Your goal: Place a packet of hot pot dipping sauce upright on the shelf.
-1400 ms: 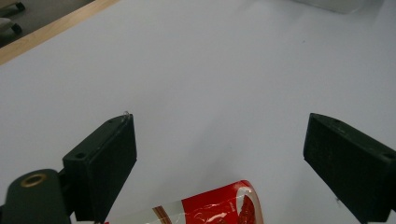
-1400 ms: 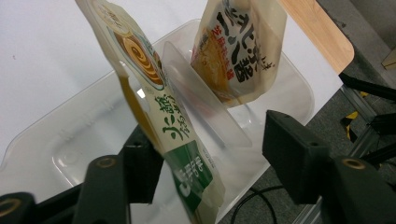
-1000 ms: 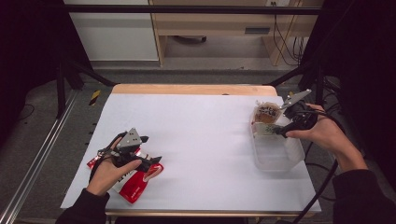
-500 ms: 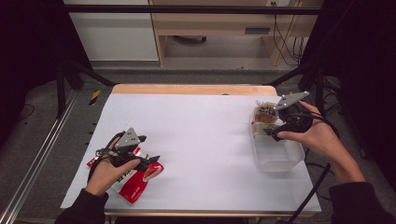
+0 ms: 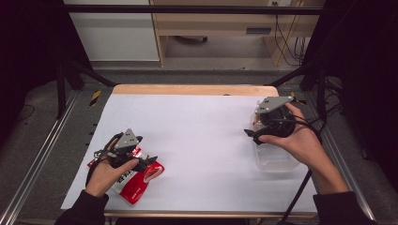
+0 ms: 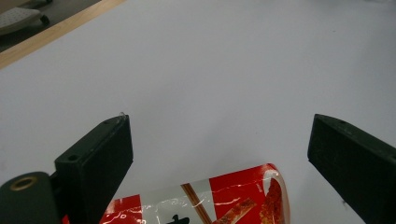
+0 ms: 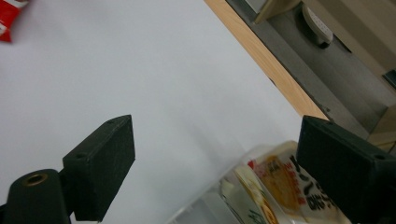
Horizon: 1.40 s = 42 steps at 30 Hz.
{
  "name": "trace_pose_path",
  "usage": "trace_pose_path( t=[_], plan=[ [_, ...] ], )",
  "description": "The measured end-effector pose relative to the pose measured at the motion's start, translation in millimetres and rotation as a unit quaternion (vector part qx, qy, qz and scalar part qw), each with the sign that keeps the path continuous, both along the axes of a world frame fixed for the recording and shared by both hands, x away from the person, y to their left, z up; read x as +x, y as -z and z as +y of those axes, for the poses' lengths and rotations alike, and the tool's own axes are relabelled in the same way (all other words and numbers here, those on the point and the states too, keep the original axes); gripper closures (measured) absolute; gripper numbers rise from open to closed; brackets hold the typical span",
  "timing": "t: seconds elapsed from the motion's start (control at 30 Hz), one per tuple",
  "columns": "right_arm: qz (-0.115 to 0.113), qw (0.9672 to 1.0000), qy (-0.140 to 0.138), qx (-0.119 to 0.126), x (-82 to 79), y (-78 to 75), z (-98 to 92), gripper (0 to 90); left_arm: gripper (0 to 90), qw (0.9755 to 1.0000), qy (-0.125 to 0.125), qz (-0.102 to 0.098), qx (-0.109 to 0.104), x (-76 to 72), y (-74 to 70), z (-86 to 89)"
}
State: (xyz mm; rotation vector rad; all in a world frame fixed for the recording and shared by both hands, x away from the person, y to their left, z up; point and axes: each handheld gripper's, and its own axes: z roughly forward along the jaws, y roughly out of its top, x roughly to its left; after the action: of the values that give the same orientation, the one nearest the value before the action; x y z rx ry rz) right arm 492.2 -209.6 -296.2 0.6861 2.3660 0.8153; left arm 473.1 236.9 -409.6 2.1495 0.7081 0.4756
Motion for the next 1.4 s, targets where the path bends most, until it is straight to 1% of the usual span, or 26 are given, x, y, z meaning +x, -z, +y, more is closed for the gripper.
trace_pose_path(
  t=[0.03, 0.1, 0.2, 0.27, 0.33, 0.4, 0.43, 0.47, 0.5, 0.57, 0.6, 0.7, 0.83, 0.9, 1.0, 1.1, 1.13, 1.2, 1.33, 1.37, 1.4],
  plan=[
    [0.0, 1.0, -0.007, -0.001, -1.7, 0.5, 5.6, 12.5, 6.3, 1.0, -0.003, -0.001, 0.0, -0.3, 0.2, 1.2],
    [-0.002, 0.9999, -0.012, 0.002, -4.2, 1.7, 14.8, 12.7, 5.6, 1.0, -0.006, 0.0, -0.001, -0.6, 0.2, 3.6],
    [0.001, 0.9999, -0.012, 0.003, -7.1, 4.5, 27.2, 13.1, 5.1, 0.9999, -0.015, -0.002, 0.003, -1.7, 0.7, 8.2],
    [0.001, 0.9998, -0.017, 0.008, -9.5, 8.7, 36.9, 13.5, 5.0, 0.9998, -0.018, -0.003, 0.002, -2.3, 1.5, 11.2],
    [0.005, 0.9997, -0.021, 0.012, -10.8, 13.1, 44.0, 13.6, 4.8, 0.9997, -0.023, -0.003, 0.008, -2.8, 2.1, 13.8],
    [0.008, 0.9994, -0.028, 0.017, -12.2, 19.9, 52.9, 13.7, 4.8, 0.9996, -0.026, -0.003, 0.008, -3.2, 2.4, 15.7],
    [0.01, 0.9994, -0.028, 0.02, -12.7, 22.3, 55.9, 13.7, 4.7, 0.9995, -0.029, -0.004, 0.013, -3.5, 2.5, 16.9],
    [0.012, 0.9992, -0.031, 0.021, -13.2, 26.4, 60.3, 13.7, 4.7, 0.9995, -0.029, -0.004, 0.013, -3.5, 2.5, 16.9],
    [0.014, 0.999, -0.033, 0.026, -14.1, 30.9, 65.1, 13.7, 4.7, 0.9992, -0.035, -0.004, 0.018, -4.1, 2.9, 18.6],
    [0.022, 0.9986, -0.035, 0.033, -15.1, 37.3, 71.2, 13.8, 4.8, 0.9991, -0.039, -0.003, 0.018, -4.7, 3.4, 20.8],
    [0.022, 0.9984, -0.037, 0.036, -15.5, 40.1, 73.6, 14.0, 4.8, 0.9989, -0.043, -0.004, 0.02, -5.1, 3.8, 22.6],
    [0.028, 0.9978, -0.035, 0.049, -17.4, 53.0, 84.2, 14.3, 5.0, 0.9982, -0.053, -0.005, 0.028, -6.1, 4.8, 27.0],
    [0.036, 0.9971, -0.036, 0.058, -20.0, 71.0, 95.3, 14.5, 5.3, 0.9971, -0.068, -0.005, 0.033, -8.4, 6.7, 35.0],
    [0.039, 0.9966, -0.034, 0.064, -21.8, 80.4, 99.9, 14.5, 5.4, 0.9964, -0.077, -0.003, 0.033, -9.6, 7.4, 40.6],
    [0.04, 0.9965, -0.028, 0.067, -24.4, 93.8, 104.6, 14.2, 5.8, 0.9951, -0.092, -0.004, 0.037, -11.5, 8.5, 48.0],
    [0.038, 0.9966, -0.023, 0.069, -25.9, 105.0, 106.4, 14.1, 5.8, 0.9942, -0.103, -0.003, 0.031, -14.7, 9.5, 55.9],
    [0.041, 0.9964, -0.02, 0.071, -26.4, 109.6, 106.8, 14.0, 5.8, 0.9937, -0.108, -0.004, 0.032, -15.8, 9.8, 58.4],
    [0.04, 0.9964, -0.015, 0.073, -27.3, 115.2, 107.4, 13.4, 5.9, 0.9928, -0.115, -0.004, 0.033, -18.0, 10.0, 63.0],
    [0.046, 0.9952, -0.011, 0.086, -30.2, 125.7, 108.8, 13.0, 6.3, 0.9913, -0.129, -0.001, 0.027, -22.7, 11.2, 74.1],
    [0.044, 0.9958, -0.009, 0.079, -30.9, 128.3, 108.5, 13.1, 6.4, 0.9908, -0.133, 0.0, 0.024, -23.9, 11.6, 76.3],
    [0.045, 0.9954, -0.007, 0.084, -31.0, 130.4, 108.2, 13.0, 6.5, 0.9905, -0.135, 0.0, 0.024, -25.1, 11.7, 78.8]
  ],
)
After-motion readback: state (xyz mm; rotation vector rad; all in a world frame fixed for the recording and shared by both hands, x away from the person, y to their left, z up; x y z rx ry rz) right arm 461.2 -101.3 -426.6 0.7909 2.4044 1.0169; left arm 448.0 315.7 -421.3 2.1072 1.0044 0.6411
